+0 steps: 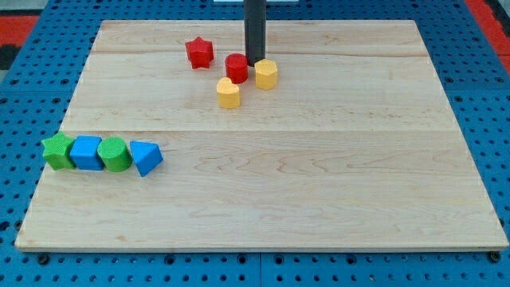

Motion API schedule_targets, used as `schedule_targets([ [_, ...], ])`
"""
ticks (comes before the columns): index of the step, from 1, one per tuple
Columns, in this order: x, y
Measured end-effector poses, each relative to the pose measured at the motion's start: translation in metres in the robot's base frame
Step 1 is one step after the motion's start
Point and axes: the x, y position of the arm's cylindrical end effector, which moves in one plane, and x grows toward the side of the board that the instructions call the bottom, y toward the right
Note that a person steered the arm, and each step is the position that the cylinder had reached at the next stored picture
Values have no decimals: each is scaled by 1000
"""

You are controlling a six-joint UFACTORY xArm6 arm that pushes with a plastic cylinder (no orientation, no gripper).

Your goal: Push the red circle into the yellow heart

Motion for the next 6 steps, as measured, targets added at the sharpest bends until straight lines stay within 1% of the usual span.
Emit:
schedule_targets([
  [1,-17,27],
  [2,9,34],
  [3,33,2],
  [4,23,4],
  [5,-6,5],
  [6,-14,-25],
])
